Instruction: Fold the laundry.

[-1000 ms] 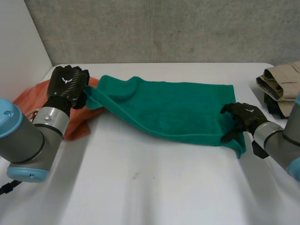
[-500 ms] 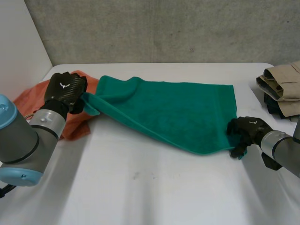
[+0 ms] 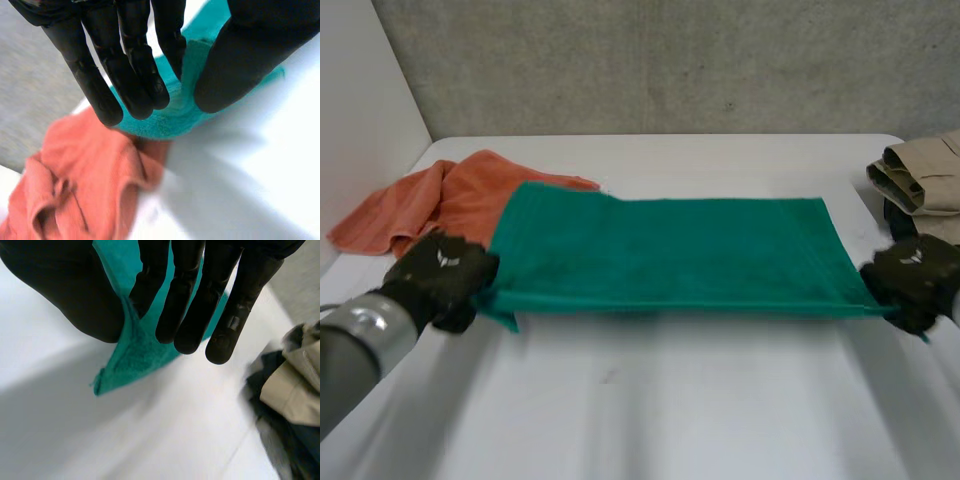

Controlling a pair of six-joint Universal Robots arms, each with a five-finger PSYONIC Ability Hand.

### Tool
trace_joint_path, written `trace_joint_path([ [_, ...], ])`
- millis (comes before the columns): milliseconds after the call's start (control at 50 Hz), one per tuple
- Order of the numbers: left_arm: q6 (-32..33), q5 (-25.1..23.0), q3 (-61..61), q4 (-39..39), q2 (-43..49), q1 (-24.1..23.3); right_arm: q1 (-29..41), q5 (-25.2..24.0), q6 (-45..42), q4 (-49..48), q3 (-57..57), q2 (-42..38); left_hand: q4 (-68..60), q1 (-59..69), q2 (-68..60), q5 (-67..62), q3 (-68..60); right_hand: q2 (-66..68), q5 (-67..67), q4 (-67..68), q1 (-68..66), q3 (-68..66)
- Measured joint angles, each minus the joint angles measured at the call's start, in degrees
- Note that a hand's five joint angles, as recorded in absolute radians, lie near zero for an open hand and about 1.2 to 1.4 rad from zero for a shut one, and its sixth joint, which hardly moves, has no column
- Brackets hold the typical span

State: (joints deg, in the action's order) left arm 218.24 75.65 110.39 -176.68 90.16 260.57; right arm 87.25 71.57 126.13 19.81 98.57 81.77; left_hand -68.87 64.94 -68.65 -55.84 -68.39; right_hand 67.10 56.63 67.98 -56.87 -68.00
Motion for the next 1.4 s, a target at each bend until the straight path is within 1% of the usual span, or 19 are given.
trace_joint_path([
  [40,3.8,-1.3,1.4,4.4,-1.9,1.3,-1.4,-0.1,-4.4,5.3,0.6,1.9,0.0,0.0,0.0,0.0,0.0,0.0,0.0,0.0,0.0,0.0],
  [80,3.8,-1.3,1.4,4.4,-1.9,1.3,-1.4,-0.1,-4.4,5.3,0.6,1.9,0.0,0.0,0.0,0.0,0.0,0.0,0.0,0.0,0.0,0.0],
  [100,8.4,-3.2,3.1,10.0,-3.5,2.7,-3.0,-0.3,-9.8,12.4,1.7,3.7,0.0,0.0,0.0,0.0,0.0,0.0,0.1,0.0,0.0,0.0],
  [200,11.2,-4.9,3.8,12.0,-3.5,3.3,-3.4,-1.0,-11.8,14.4,2.6,3.9,0.0,0.0,0.0,0.0,0.0,0.0,0.0,0.0,0.0,0.0],
  [260,11.8,-5.6,3.2,9.8,-1.6,3.1,-2.8,-1.1,-10.4,10.6,2.5,2.6,0.0,0.0,0.0,0.0,0.0,0.0,0.0,0.0,0.0,0.0],
  [340,11.6,-5.2,-0.2,1.5,4.1,1.3,0.4,0.0,-5.5,0.9,-0.4,-2.3,0.0,0.0,0.0,0.0,0.0,0.0,0.0,0.0,0.0,0.0],
  [440,11.5,-3.2,-6.8,-8.7,11.1,-0.8,5.1,3.2,-1.6,-6.1,-7.5,-8.0,0.0,0.0,0.0,0.0,0.0,0.0,0.0,0.0,0.0,0.0],
  [520,11.4,0.0,-15.8,-16.4,16.3,-2.9,9.1,7.1,1.3,-11.8,-17.6,-11.8,0.0,0.0,0.0,0.0,0.0,0.2,0.0,0.0,0.0,0.0],
  [540,11.2,2.1,-21.6,-20.1,18.5,-4.0,10.5,8.4,2.4,-14.5,-21.9,-12.7,0.0,0.0,0.0,0.0,0.0,0.2,0.0,0.0,0.0,0.0],
  [580,11.2,2.1,-21.6,-20.1,18.5,-4.0,10.5,8.4,2.4,-14.5,-21.9,-12.7,0.0,0.0,0.0,0.0,0.0,0.2,0.0,0.0,0.0,0.0],
  [620,10.3,5.3,-32.2,-27.5,21.1,-5.7,12.7,10.7,6.3,-25.3,-31.8,-13.6,0.0,0.0,0.0,0.0,0.0,0.2,0.0,0.0,0.0,0.0],
  [640,10.3,5.3,-32.2,-27.5,21.1,-5.7,12.7,10.7,6.3,-25.3,-31.8,-13.6,0.0,0.0,0.0,0.0,0.0,0.2,0.0,0.0,0.0,0.0],
  [740,3.5,7.2,-42.0,-41.8,21.6,-6.5,13.5,11.6,13.6,-46.8,-36.9,-11.7,0.0,0.0,0.0,-0.1,0.0,0.2,0.0,0.0,0.0,0.0],
  [840,-4.8,7.0,-41.1,-46.3,20.6,-6.1,13.2,11.4,16.6,-52.4,-34.5,-10.1,0.0,0.0,0.0,-0.7,0.0,0.2,0.4,0.0,0.0,0.0],
  [920,-7.8,6.5,-36.8,-45.2,20.0,-5.0,13.1,11.1,17.1,-50.4,-30.5,-10.0,0.0,0.0,0.0,-0.7,0.0,0.2,0.4,0.0,0.0,0.0],
  [1040,-8.5,4.2,-27.5,-43.3,20.2,-3.5,13.0,10.3,16.8,-46.1,-22.8,-10.8,0.0,0.0,0.0,-0.7,0.0,0.2,0.4,0.0,0.0,0.0],
  [1240,-6.9,-5.7,-6.0,-41.5,21.3,-2.8,11.8,5.5,15.3,-32.7,-6.6,-13.3,0.0,0.0,0.0,-0.7,0.0,0.2,0.4,0.0,0.0,0.0],
  [1360,-3.3,-9.7,4.5,-33.9,13.3,-1.3,7.8,3.7,10.7,-20.3,-0.7,-9.0,0.0,0.0,0.0,-0.7,0.0,0.2,0.4,0.0,0.0,0.0],
  [1400,-1.1,-10.2,6.2,-28.5,10.1,0.1,5.4,3.5,7.8,-15.8,0.7,-6.8,0.0,0.0,0.0,-0.7,0.0,0.2,0.4,0.0,0.0,0.0],
])
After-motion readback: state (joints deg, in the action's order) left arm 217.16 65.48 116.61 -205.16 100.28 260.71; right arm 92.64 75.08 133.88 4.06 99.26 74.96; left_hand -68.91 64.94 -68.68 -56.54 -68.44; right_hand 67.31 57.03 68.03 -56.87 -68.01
